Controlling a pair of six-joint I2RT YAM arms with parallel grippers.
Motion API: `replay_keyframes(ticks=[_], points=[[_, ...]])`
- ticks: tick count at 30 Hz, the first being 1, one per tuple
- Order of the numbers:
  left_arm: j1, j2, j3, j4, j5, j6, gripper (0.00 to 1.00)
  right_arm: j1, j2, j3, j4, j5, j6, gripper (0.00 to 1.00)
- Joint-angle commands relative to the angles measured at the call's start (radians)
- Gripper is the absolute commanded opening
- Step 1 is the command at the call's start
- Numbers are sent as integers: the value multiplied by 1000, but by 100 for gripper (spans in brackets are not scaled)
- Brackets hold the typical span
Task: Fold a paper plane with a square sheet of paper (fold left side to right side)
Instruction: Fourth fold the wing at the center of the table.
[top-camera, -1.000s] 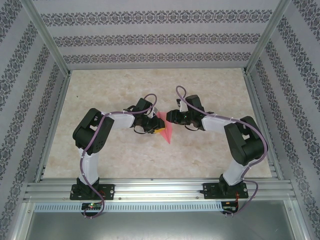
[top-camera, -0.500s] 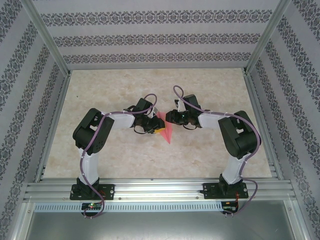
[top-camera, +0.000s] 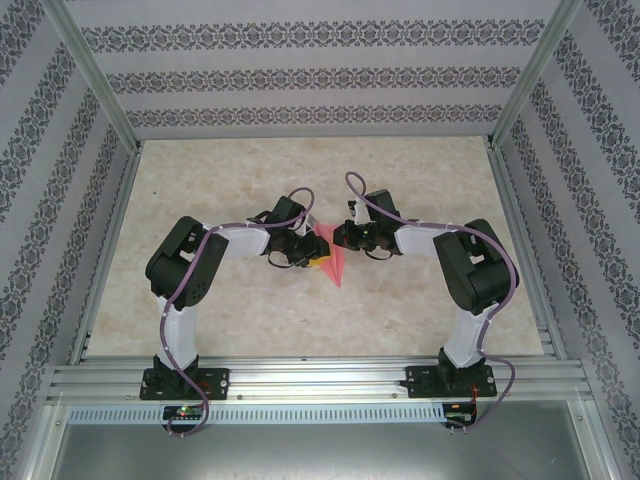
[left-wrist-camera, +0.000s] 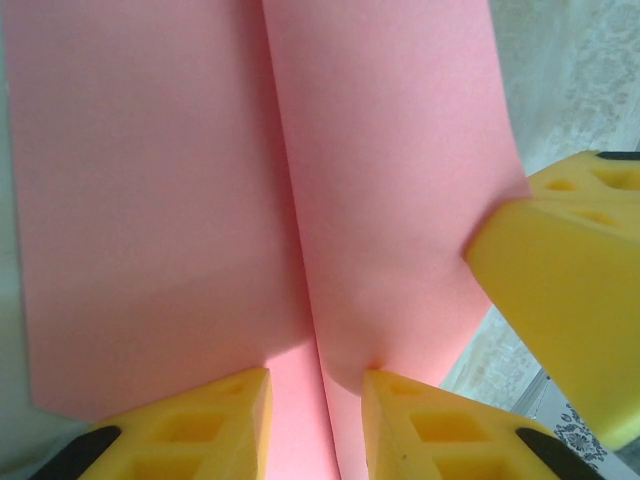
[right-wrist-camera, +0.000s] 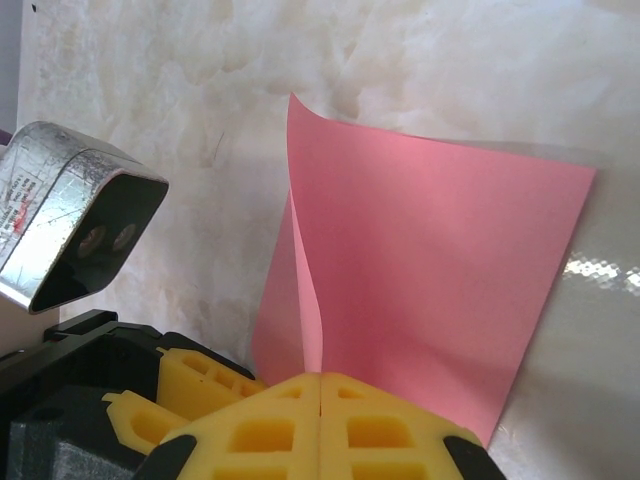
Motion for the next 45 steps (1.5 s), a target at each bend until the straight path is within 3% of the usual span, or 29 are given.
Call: replay_keyframes(ticks=[1,45], points=[[-8,37,2,-43,-36,27,31,-16,-5,1,-6,11,-12,3],[-9,36,7,-56,-36,31,31,-43,67,-13,-19,52,-17,6]])
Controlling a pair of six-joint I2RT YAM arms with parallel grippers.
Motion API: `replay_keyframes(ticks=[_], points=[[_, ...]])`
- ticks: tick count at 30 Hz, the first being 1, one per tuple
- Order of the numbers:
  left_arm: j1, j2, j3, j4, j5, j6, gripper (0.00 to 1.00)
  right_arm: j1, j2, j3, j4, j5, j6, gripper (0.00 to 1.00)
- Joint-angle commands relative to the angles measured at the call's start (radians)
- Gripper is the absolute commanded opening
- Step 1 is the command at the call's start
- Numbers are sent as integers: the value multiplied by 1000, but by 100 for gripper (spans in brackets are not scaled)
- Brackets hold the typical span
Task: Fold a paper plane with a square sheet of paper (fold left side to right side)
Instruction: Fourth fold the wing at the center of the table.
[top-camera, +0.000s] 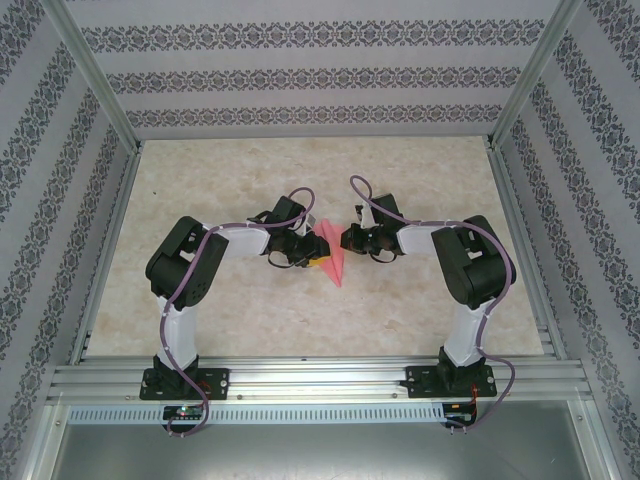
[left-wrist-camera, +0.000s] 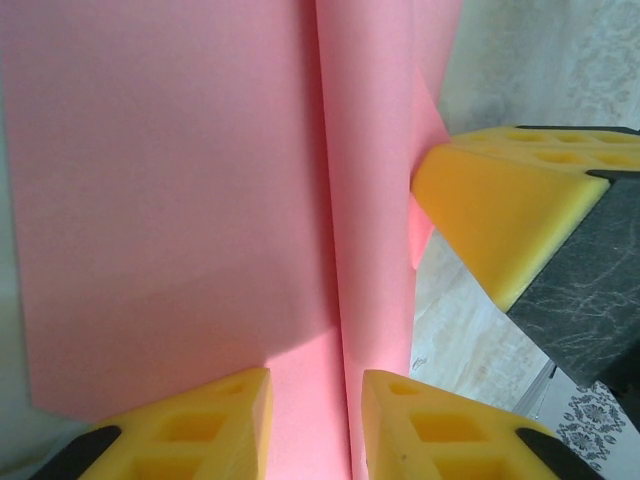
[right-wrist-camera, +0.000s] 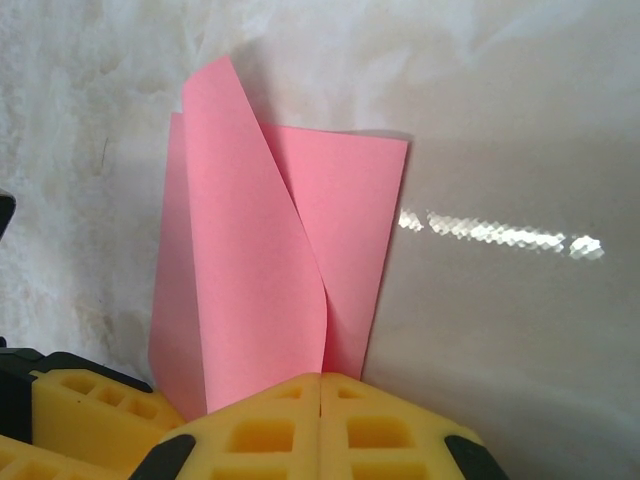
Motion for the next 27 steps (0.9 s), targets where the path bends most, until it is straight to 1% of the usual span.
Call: replay_keyframes(ticks=[1,8,13,18,22,27], points=[[-8,36,7,-52,-34,25,31,-3,28,1,-1,5,-15,6],[-8,31,9,-49,-26,25,31,15,54,11,-45,25,-23,6],[-8,-2,23,-57,-10,34,32,27,78,36,-117,56,-40,7],[-6,-39,103,-143,-6,81,36,31,90,54,-174,78,-57,7],[-1,-56,158,-188,-5,103,36,31,92,53,-179,84,-59,7],[2,-41,185,-190,11,102,31,34,92,54,-179,83,-62,7]])
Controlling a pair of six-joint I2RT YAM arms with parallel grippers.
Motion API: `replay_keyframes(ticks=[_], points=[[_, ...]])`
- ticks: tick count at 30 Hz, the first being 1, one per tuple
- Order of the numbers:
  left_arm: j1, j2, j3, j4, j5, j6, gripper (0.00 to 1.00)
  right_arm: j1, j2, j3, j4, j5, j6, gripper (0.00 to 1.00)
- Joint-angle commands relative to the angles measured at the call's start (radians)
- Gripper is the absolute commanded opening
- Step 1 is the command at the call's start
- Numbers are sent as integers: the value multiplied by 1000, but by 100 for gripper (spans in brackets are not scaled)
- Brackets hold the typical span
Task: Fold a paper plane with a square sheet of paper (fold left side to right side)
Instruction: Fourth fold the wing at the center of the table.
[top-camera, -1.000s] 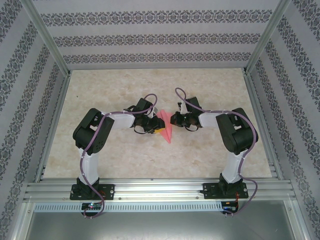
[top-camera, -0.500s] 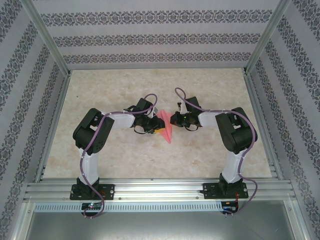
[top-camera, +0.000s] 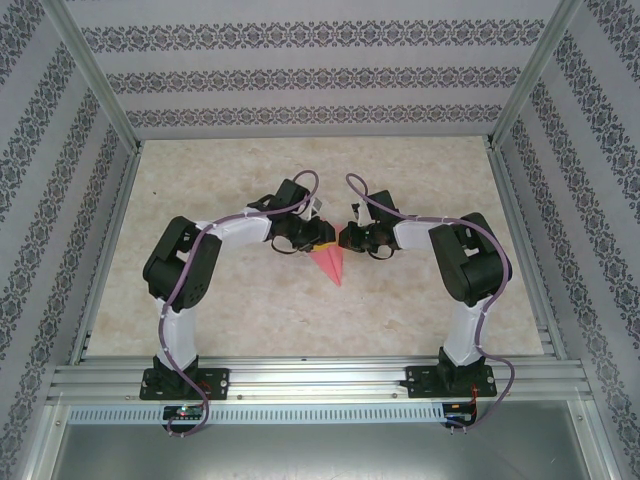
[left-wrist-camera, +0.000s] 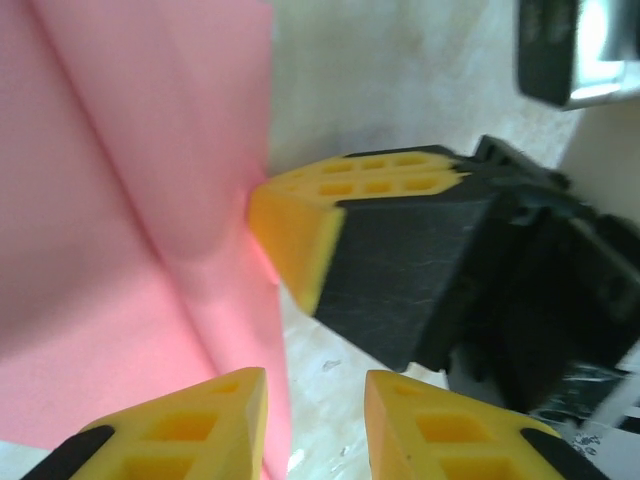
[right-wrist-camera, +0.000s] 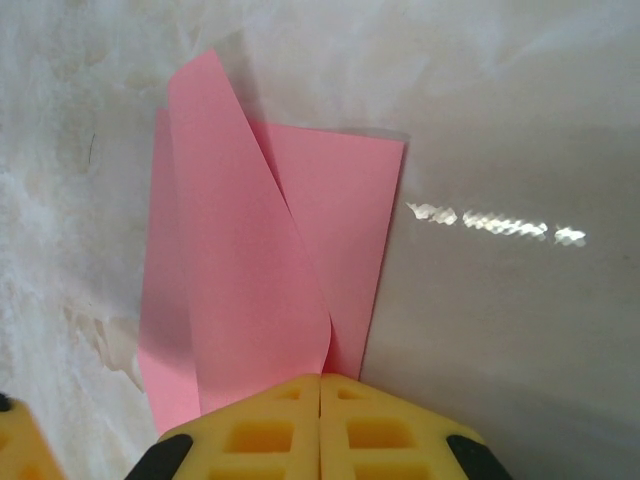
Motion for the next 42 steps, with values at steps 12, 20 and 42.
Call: replay_keyframes(ticks=[12,20,42], points=[[12,79,59,56,42,-39,23,26,59,-13,-86,70,-33,8],[12,111,76,65,50,-47,23,32,61,-7,-93,73,-38,7],[16,158,29,42,-27,-31,18,37,63,3,-115,89,-50,8]])
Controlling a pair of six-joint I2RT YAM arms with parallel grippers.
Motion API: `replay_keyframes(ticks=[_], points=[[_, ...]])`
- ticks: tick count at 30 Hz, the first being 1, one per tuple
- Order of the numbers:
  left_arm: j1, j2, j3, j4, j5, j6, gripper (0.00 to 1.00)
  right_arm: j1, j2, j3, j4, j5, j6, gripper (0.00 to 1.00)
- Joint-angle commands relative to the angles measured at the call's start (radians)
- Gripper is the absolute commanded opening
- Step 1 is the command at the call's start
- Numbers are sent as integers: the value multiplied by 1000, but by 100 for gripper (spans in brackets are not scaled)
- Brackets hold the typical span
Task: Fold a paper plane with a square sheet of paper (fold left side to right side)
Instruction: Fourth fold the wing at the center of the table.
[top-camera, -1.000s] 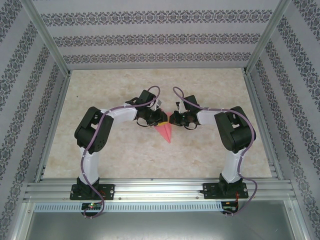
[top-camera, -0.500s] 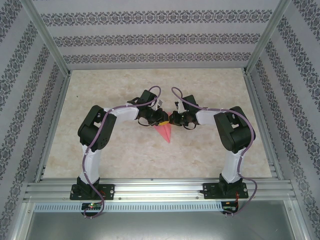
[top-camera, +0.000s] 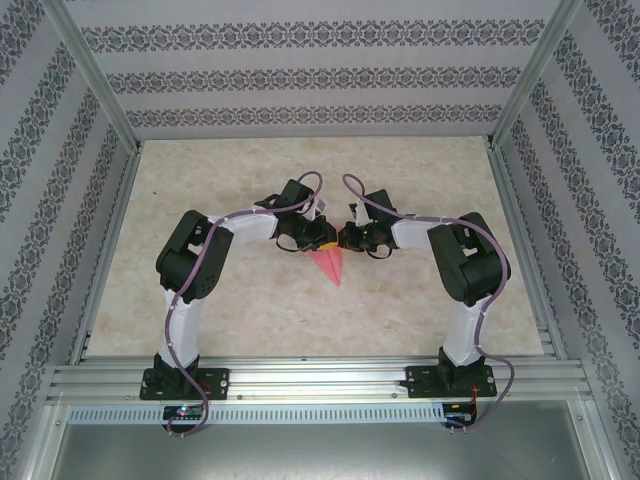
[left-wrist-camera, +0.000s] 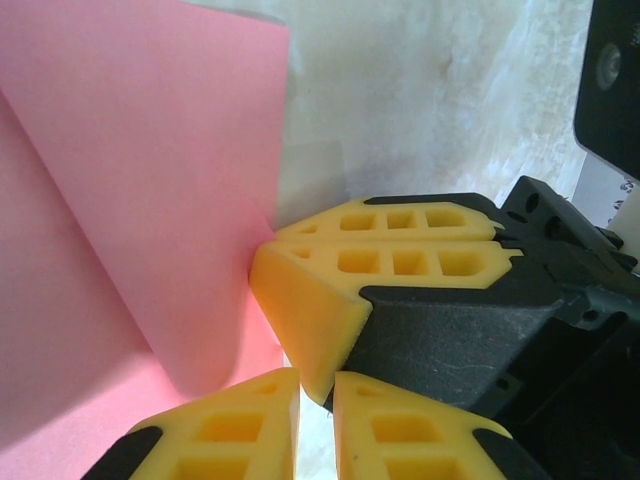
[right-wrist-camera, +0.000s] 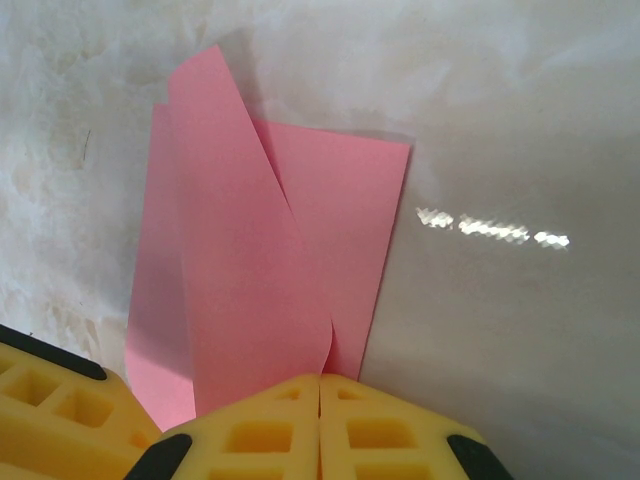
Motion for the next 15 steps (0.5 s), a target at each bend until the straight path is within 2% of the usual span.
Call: replay_keyframes(ticks=[1,6,15], points=[[9,51,-27,14,-63,0,17,24,59,-16,-94,64,-24,8],[16,47,-33,28,-56,-5,17,24,56,-15,-97,66,-26,8],[45,-75,-105,74,-39,-18,18,26,59,-13,-98,62,-27,8]])
